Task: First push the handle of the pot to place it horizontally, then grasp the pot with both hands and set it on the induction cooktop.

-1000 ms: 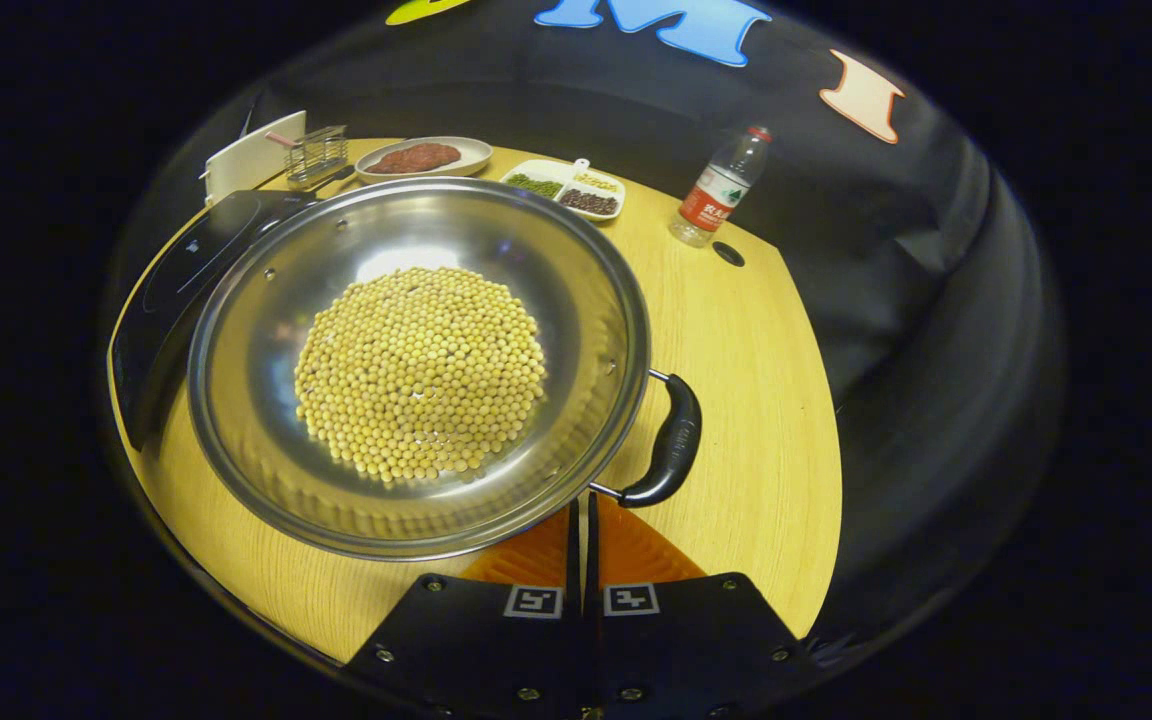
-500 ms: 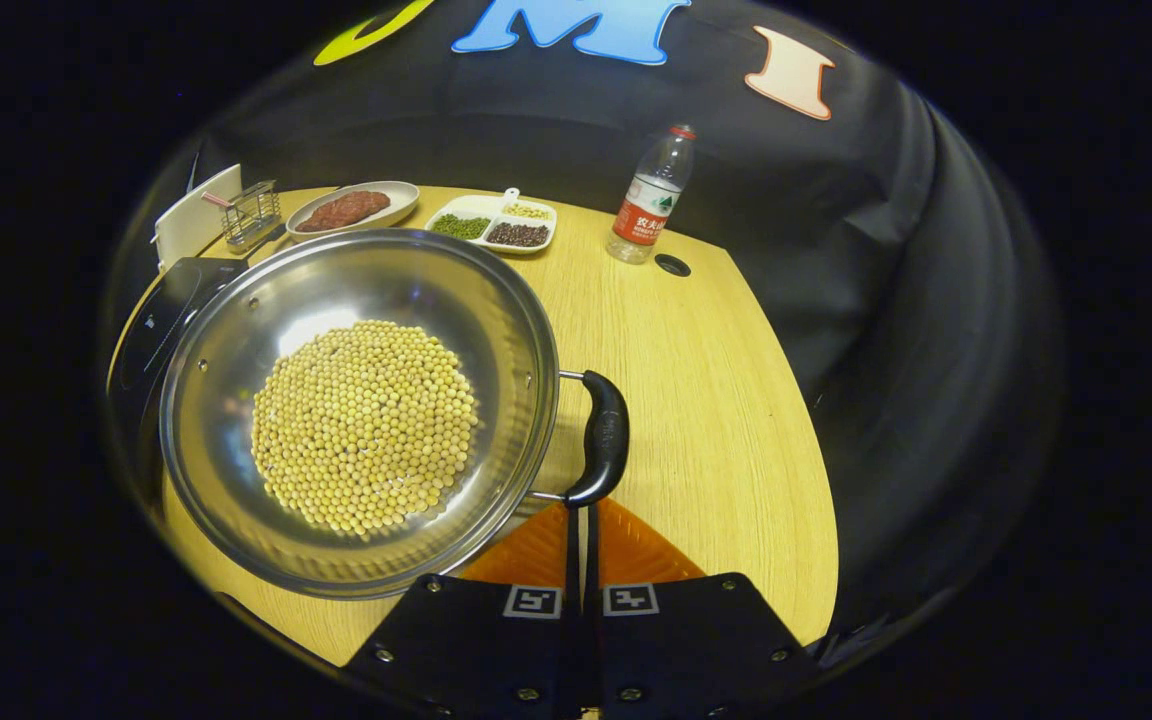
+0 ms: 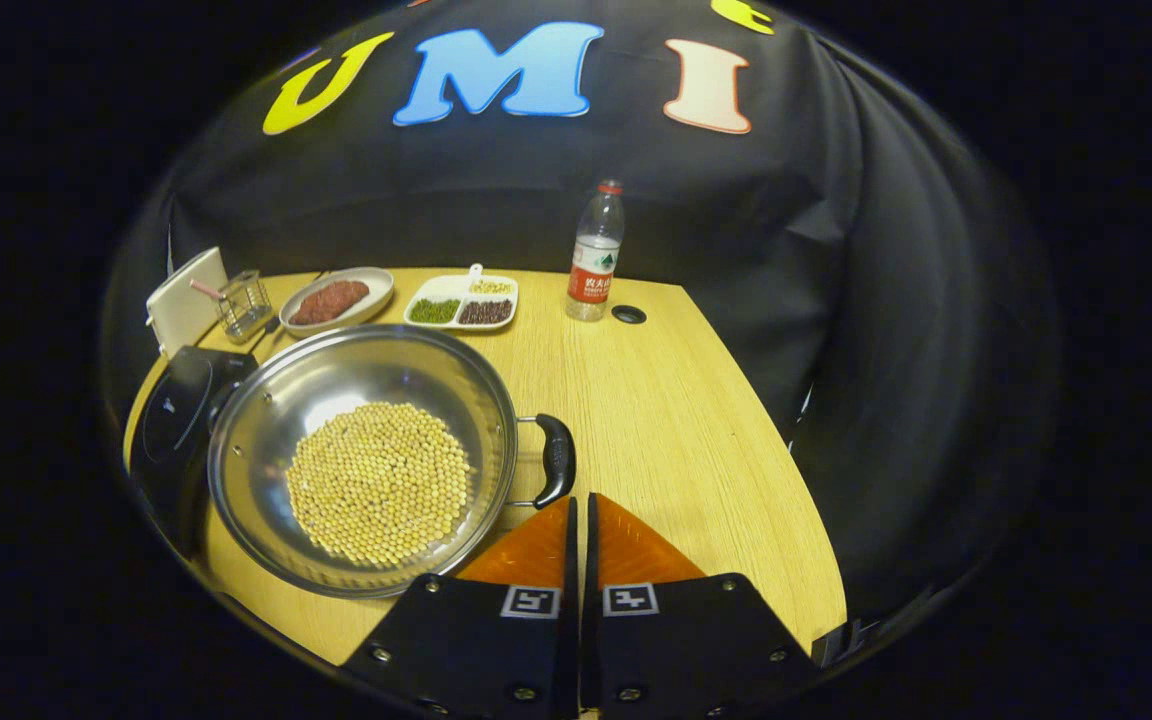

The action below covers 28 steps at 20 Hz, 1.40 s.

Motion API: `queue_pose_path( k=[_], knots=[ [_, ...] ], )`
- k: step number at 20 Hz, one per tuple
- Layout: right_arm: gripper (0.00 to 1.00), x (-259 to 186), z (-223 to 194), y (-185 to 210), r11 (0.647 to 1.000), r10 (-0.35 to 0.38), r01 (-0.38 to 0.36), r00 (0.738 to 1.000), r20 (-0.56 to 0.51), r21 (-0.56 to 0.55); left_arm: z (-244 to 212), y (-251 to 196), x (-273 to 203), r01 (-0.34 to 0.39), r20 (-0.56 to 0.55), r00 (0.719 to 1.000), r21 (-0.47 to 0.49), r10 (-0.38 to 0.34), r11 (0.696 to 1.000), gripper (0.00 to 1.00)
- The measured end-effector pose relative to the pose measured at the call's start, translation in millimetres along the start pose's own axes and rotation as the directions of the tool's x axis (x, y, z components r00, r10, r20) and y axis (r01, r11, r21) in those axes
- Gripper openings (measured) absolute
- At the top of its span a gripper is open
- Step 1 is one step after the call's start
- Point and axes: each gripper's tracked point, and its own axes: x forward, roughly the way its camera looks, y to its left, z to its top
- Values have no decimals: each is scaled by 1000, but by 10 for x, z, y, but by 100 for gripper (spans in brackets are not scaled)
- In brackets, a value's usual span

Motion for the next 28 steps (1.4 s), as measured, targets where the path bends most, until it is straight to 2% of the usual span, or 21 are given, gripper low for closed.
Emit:
queue_pose_path(
  k=[1,3,4,8,15,24,26,28],
  knots=[
    [31,-46,60,43,999,25,-26,999,28,19,-37,-36,39,8,-9,1000,-5,-8,1000,98],
    [92,-95,181,39,999,32,-35,996,87,36,-125,-107,94,26,-26,999,-16,-26,1000,99],
    [99,-110,233,49,998,35,-40,993,111,39,-164,-142,132,33,-35,999,-21,-33,999,99],
    [97,-174,313,61,999,45,-49,987,157,21,-384,-299,255,65,-85,994,-48,-68,997,99],
    [98,-90,320,74,998,62,-66,988,142,24,-882,-588,465,117,-183,976,-37,-122,992,99],
    [98,77,307,77,997,76,-78,990,117,13,-1570,-886,773,167,-319,932,-51,-174,985,100],
    [98,131,299,90,997,79,-81,991,110,7,-1732,-924,829,173,-359,915,-66,-186,983,96],
    [98,191,275,81,997,77,-78,992,100,0,-1877,-967,877,181,-390,900,-72,-194,981,99]
  ],
)
